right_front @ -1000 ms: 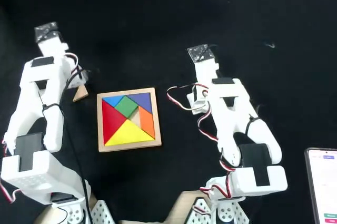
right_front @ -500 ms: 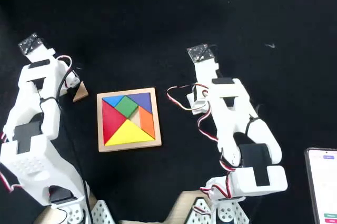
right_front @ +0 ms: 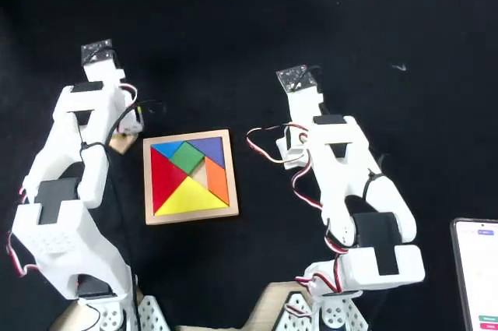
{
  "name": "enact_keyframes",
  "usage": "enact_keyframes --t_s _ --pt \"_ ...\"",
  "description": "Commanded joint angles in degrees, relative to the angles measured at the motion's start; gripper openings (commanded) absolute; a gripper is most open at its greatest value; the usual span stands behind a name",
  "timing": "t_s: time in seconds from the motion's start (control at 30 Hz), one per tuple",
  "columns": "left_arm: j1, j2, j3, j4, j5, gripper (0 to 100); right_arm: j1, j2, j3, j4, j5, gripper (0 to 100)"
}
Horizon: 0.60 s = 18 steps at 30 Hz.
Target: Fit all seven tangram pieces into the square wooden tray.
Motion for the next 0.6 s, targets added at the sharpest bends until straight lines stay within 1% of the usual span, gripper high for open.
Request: enact_keyframes --t_s 0.0,0.13,0.23,0.37,0.47,0.57 --pt "2.2 -1.1 -2.4 6.9 -5.9 10 -0.8 -0.2 -3.1 -0.6 0.6 1.1" --pt "2.2 -1.1 -2.2 11.3 -11.3 10 -0.8 -0.2 -3.0 -0.6 0.6 1.1" --pt "2.2 -1.1 -2.2 15.9 -19.0 10 -0.8 -0.2 -3.0 -0.6 0.6 1.1" --pt "0.2 -1.8 -2.2 21.3 -28.8 10 -0.8 -0.2 -3.0 -0.6 0.6 1.1" --pt "-0.9 -5.2 -1.5 25.2 -36.2 10 -0.9 -0.2 -3.0 -0.6 0.6 1.1" --pt "-1.0 -11.8 1.2 28.6 -44.2 10 -0.9 -0.2 -3.0 -0.6 0.6 1.1"
